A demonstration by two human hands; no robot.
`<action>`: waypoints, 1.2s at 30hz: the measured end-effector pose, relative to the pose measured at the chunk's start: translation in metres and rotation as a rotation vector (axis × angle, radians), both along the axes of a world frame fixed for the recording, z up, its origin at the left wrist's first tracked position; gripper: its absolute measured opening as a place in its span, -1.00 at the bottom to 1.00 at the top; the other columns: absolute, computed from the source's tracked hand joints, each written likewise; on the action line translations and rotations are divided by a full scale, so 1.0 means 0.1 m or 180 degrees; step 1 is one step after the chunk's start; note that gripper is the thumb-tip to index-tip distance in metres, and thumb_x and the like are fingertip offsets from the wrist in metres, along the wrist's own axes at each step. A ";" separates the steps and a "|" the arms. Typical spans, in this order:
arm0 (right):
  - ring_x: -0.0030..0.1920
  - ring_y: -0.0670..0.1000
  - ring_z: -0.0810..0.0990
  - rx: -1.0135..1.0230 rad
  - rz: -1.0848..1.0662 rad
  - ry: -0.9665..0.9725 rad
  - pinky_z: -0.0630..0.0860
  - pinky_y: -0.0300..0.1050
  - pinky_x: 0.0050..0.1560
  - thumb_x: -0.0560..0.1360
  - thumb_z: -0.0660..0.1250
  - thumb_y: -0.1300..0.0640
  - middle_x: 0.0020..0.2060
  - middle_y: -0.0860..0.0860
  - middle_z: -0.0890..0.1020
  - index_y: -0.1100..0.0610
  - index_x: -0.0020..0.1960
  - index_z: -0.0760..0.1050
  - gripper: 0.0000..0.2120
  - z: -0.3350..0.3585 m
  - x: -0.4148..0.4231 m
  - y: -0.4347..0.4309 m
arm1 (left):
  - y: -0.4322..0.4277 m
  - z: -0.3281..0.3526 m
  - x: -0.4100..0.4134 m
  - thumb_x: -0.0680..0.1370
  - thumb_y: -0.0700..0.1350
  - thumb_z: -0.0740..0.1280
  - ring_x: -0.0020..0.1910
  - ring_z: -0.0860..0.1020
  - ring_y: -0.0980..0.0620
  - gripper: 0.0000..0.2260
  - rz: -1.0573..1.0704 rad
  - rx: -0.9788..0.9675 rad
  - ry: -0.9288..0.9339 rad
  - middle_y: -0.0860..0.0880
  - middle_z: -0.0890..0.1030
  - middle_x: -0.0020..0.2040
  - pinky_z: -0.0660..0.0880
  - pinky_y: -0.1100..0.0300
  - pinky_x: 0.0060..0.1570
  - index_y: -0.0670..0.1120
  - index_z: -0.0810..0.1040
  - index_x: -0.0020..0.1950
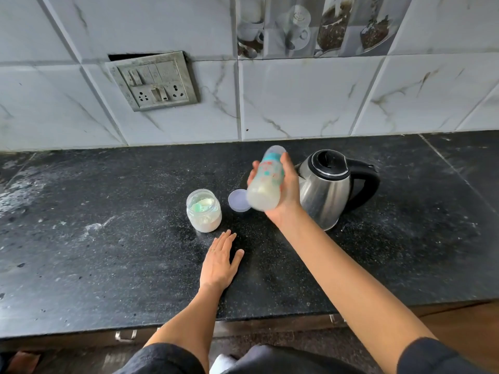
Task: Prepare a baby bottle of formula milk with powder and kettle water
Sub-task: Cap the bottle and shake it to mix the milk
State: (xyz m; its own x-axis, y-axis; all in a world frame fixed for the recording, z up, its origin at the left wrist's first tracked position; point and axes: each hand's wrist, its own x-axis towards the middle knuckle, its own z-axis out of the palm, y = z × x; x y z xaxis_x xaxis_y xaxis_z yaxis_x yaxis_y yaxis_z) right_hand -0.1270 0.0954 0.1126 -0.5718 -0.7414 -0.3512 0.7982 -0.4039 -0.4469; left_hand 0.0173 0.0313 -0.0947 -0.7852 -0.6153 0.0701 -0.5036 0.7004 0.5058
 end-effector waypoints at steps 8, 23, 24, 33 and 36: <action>-0.43 0.05 0.56 0.0082 0.0205 0.0400 0.56 -0.17 -0.39 0.57 0.17 -0.13 -0.25 0.11 0.54 0.18 0.18 0.38 -0.61 -0.02 0.13 0.09 | 0.01 0.01 0.00 0.61 0.12 0.15 0.51 0.11 0.11 -0.54 0.0017 0.0080 0.0020 0.05 0.21 0.52 -0.06 0.26 0.46 -0.01 0.26 0.48; -0.44 0.05 0.56 0.0199 0.0089 0.0302 0.56 -0.17 -0.39 0.56 0.18 -0.13 -0.34 0.10 0.57 0.16 -0.01 0.46 -0.66 -0.08 0.10 0.20 | 0.00 -0.03 0.00 0.61 0.13 0.13 0.50 0.12 0.12 -0.54 0.0003 0.0046 -0.0021 0.05 0.23 0.51 -0.07 0.27 0.46 0.00 0.27 0.48; -0.44 0.05 0.55 0.0204 0.0147 0.0409 0.56 -0.16 -0.39 0.56 0.18 -0.12 -0.32 0.10 0.57 0.13 0.01 0.46 -0.70 -0.07 0.15 0.22 | 0.00 -0.03 0.00 0.61 0.12 0.14 0.50 0.13 0.11 -0.54 0.0002 0.0036 -0.0003 0.04 0.23 0.51 -0.08 0.28 0.46 -0.01 0.27 0.48; -0.44 0.06 0.55 0.0109 0.0220 0.0569 0.56 -0.15 -0.39 0.56 0.18 -0.10 -0.30 0.11 0.57 0.12 0.13 0.40 -0.69 -0.04 0.16 0.21 | 0.00 -0.02 0.00 0.61 0.11 0.15 0.50 0.14 0.11 -0.55 0.0016 0.0040 0.0049 0.05 0.24 0.51 -0.04 0.26 0.46 0.00 0.28 0.47; -0.42 0.04 0.57 -0.0047 -0.0036 0.0246 0.56 -0.18 -0.37 0.55 0.19 -0.13 -0.26 0.10 0.56 0.21 0.05 0.45 -0.61 0.05 0.04 0.15 | 0.01 -0.02 0.00 0.61 0.11 0.14 0.50 0.13 0.12 -0.55 0.0017 0.0037 0.0036 0.06 0.23 0.51 -0.06 0.27 0.46 0.01 0.27 0.47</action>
State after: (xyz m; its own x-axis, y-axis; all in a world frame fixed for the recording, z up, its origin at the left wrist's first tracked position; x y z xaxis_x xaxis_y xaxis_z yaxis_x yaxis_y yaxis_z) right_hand -0.1226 0.1103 0.1174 -0.6053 -0.7394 -0.2948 0.7568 -0.4197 -0.5010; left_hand 0.0172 0.0318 -0.0963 -0.7811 -0.6203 0.0717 -0.5017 0.6917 0.5195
